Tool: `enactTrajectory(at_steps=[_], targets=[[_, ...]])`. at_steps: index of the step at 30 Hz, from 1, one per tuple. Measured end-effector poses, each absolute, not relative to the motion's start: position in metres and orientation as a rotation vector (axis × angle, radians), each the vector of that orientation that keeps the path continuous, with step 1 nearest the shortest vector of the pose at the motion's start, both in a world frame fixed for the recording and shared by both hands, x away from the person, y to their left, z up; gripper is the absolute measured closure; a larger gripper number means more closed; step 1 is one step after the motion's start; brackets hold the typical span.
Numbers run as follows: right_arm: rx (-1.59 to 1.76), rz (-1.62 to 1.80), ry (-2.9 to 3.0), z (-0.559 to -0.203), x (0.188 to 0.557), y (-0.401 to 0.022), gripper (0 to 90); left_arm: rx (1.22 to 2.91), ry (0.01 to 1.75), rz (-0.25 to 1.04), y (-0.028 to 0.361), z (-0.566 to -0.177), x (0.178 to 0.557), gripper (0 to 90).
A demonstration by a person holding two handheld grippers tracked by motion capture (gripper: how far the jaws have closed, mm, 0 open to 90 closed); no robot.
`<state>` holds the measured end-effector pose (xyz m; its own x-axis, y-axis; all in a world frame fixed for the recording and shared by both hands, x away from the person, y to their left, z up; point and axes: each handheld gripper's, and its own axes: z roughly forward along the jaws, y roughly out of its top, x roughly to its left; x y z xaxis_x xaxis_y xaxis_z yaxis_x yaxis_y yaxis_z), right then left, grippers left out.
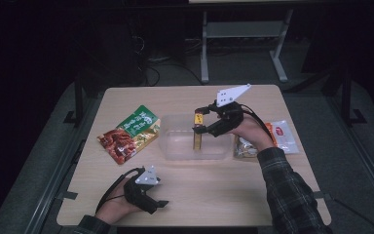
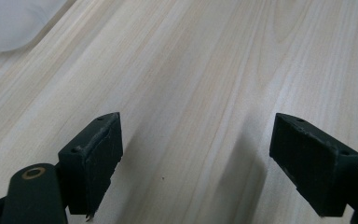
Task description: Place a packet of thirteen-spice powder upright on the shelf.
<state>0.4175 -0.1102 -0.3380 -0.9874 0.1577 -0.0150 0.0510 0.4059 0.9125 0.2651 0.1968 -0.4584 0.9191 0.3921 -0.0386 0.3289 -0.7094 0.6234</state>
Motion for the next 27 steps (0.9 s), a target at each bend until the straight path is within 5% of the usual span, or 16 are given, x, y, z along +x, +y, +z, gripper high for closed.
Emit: enactTrajectory(at_steps=[27], targets=[[0.237, 1.599, 2.602, -0.363, 0.440, -0.108, 30.4, 2.422, 0.510, 0.124, 0.197, -0.459, 0.265, 17.2]])
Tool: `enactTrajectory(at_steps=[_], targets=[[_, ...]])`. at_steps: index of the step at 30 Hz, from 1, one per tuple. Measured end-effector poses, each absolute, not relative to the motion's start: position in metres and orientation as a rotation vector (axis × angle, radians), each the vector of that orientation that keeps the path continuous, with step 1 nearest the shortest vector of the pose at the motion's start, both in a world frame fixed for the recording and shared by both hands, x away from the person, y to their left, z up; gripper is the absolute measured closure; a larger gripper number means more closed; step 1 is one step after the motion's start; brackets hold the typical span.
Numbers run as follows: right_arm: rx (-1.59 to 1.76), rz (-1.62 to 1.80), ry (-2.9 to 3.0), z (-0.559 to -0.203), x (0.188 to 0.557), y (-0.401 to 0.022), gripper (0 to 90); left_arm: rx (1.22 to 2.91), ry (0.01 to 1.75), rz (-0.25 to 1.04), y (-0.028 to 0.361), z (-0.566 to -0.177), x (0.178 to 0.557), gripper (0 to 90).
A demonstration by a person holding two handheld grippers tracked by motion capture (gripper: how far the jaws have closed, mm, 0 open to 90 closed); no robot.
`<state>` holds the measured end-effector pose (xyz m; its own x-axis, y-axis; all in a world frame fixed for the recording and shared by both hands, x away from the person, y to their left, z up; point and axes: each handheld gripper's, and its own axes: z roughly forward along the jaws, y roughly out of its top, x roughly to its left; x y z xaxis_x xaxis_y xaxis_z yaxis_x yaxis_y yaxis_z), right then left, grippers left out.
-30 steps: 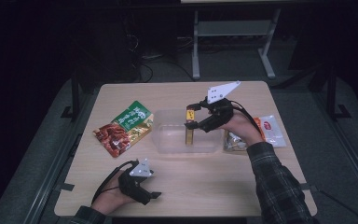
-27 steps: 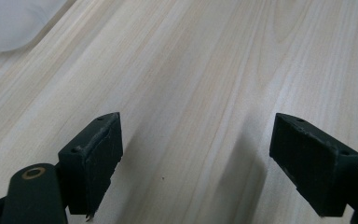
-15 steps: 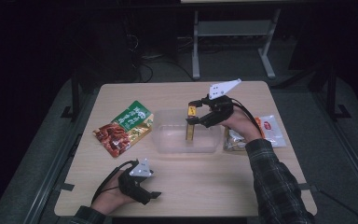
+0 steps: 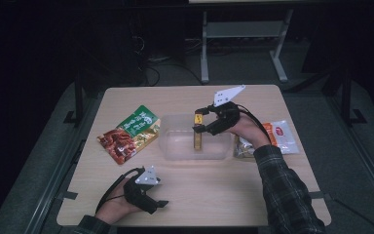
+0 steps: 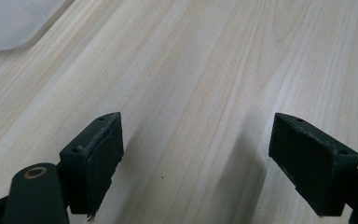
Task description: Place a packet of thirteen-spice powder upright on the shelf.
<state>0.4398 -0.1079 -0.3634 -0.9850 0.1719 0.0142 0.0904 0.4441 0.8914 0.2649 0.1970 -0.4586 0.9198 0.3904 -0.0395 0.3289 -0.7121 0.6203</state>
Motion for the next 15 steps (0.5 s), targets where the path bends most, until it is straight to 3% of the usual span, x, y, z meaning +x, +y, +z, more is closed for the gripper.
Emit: enactTrajectory(at_steps=[15], targets=[[0.225, 1.501, 2.670, -0.377, 0.441, -0.098, 30.2, 2.429, 0.508, 0.117, 0.196, -0.459, 0.264, 17.2]])
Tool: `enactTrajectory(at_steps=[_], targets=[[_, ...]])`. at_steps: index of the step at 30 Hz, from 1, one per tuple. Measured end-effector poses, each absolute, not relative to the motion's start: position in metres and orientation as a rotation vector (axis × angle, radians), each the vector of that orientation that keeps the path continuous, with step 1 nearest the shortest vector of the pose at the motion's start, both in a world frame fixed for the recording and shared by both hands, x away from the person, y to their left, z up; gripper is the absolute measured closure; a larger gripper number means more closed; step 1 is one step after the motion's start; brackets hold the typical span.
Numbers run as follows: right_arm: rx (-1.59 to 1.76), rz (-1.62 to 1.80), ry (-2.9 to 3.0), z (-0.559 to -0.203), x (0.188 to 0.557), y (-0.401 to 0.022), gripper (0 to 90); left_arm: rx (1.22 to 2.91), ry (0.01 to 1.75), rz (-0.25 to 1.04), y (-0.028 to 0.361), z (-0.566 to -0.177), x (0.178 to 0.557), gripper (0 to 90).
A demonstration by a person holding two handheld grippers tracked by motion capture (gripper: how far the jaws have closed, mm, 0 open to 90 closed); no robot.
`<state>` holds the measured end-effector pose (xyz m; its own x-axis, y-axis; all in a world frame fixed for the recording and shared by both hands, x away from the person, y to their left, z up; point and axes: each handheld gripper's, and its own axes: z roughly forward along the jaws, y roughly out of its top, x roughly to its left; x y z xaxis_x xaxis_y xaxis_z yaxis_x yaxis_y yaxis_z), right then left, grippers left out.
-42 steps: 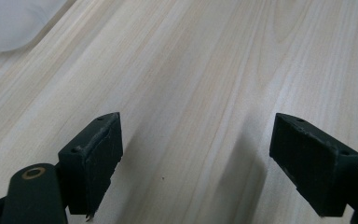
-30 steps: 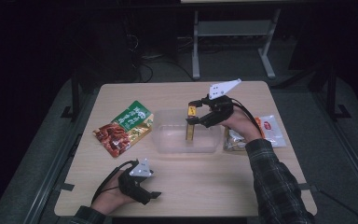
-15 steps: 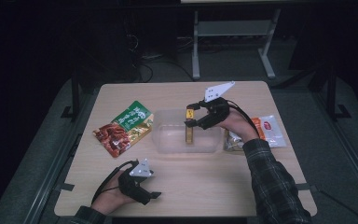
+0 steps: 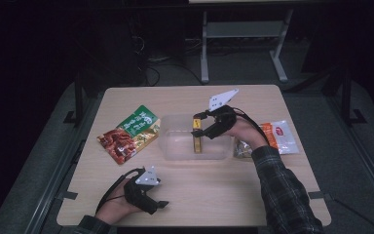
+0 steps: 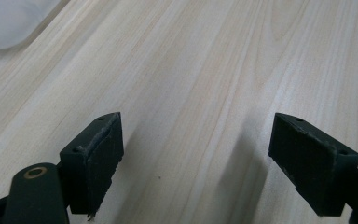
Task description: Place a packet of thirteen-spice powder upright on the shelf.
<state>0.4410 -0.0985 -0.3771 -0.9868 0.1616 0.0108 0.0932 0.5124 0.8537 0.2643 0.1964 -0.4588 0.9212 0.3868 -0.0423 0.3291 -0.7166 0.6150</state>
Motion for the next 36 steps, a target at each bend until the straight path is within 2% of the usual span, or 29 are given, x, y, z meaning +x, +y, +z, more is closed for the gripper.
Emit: enactTrajectory(at_steps=[15, 19, 23, 28, 36], targets=[[0.233, 1.401, 2.727, -0.390, 0.441, -0.092, 29.6, 2.423, 0.516, 0.102, 0.196, -0.459, 0.264, 18.6], [0.249, 1.420, 2.712, -0.392, 0.440, -0.094, 29.1, 2.368, 0.560, 0.073, 0.195, -0.457, 0.264, 17.4], [0.323, 1.419, 2.693, -0.390, 0.440, -0.099, 22.9, 2.344, 0.563, 0.050, 0.196, -0.457, 0.265, 16.7], [0.388, 1.475, 2.639, -0.376, 0.435, -0.109, 15.1, 2.382, 0.516, 0.086, 0.197, -0.457, 0.267, 15.0], [0.545, 1.304, 2.545, -0.360, 0.407, -0.121, 15.5, 2.367, 0.538, 0.098, 0.200, -0.457, 0.269, 13.1]])
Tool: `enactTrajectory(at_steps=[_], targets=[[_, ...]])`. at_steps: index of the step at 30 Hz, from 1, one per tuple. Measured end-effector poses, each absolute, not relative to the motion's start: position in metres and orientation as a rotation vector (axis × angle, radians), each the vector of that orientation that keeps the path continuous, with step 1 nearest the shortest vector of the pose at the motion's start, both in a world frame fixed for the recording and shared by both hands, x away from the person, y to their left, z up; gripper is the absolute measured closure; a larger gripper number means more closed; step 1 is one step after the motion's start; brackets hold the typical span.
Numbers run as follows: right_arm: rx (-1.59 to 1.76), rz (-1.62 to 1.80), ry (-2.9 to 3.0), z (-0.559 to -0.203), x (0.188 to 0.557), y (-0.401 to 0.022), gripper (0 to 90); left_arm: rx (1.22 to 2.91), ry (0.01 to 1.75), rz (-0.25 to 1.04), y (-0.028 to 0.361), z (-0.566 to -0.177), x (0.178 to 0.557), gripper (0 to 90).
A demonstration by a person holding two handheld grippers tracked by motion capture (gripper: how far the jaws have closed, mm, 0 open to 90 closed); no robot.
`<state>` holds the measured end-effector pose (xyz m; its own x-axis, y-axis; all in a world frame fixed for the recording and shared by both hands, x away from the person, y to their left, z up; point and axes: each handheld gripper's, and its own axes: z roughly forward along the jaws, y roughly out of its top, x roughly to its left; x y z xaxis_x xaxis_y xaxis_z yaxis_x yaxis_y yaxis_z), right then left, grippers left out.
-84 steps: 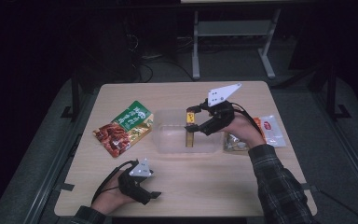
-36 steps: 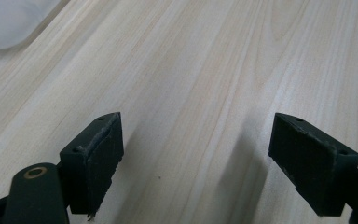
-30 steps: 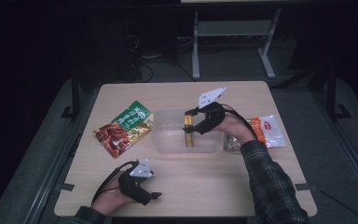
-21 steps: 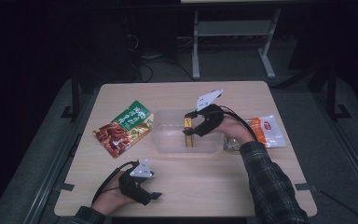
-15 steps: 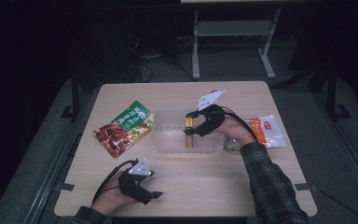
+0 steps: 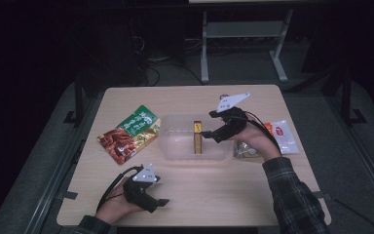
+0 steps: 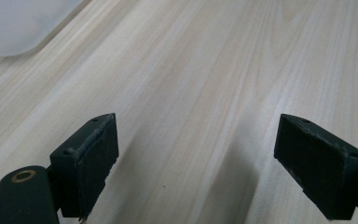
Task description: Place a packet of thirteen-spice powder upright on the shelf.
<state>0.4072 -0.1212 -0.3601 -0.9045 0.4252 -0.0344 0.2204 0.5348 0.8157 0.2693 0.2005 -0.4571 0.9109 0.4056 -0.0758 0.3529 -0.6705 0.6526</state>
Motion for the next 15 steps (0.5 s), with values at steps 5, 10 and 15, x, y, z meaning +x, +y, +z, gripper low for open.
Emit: enactTrajectory(at_steps=[5, 10, 15], targets=[[0.624, 1.335, 2.529, -0.361, 0.386, -0.128, 15.6, 2.338, 0.576, 0.111, 0.203, -0.457, 0.270, 13.2], [0.629, 1.322, 2.485, -0.368, 0.361, -0.130, 15.4, 2.349, 0.594, 0.118, 0.204, -0.454, 0.270, 13.3], [0.643, 1.342, 2.466, -0.376, 0.337, -0.136, 15.5, 2.345, 0.611, 0.126, 0.207, -0.453, 0.270, 13.7]])
